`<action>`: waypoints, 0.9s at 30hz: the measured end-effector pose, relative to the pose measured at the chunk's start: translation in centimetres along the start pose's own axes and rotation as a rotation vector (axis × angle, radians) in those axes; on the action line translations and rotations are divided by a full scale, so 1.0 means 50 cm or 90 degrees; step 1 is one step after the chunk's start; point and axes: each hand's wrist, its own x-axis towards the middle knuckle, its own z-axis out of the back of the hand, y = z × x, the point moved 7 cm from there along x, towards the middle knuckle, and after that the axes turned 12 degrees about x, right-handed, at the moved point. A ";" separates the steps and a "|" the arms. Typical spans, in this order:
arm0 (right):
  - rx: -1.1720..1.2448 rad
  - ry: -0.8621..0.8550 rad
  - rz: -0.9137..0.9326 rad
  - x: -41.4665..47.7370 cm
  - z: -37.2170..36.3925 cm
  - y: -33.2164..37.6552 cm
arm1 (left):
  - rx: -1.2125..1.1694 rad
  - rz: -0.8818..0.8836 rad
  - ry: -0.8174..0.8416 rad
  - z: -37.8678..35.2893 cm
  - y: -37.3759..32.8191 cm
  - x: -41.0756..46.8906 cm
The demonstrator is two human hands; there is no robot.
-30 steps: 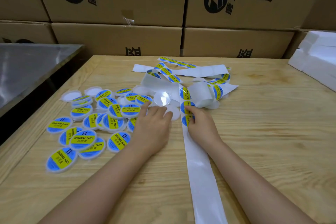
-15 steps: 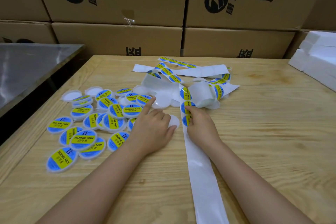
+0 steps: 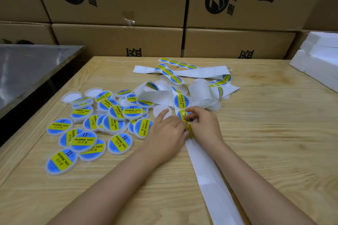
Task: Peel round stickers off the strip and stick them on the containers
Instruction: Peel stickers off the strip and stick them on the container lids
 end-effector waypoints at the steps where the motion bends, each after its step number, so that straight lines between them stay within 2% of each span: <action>1: 0.013 -0.013 0.001 -0.001 0.003 0.001 | -0.018 0.015 0.017 -0.006 0.005 0.000; 4: 0.057 -0.038 0.005 -0.002 0.008 0.004 | -0.057 0.058 0.123 -0.028 0.015 -0.002; 9: 0.116 -0.051 0.007 -0.003 0.012 0.005 | -0.111 0.064 0.168 -0.051 0.021 -0.006; 15: 0.139 -0.044 0.026 -0.006 0.010 0.011 | -0.142 0.085 0.149 -0.036 0.028 -0.004; 27: 0.155 -0.050 0.036 -0.008 0.007 0.011 | -0.289 0.115 0.007 -0.008 0.041 -0.001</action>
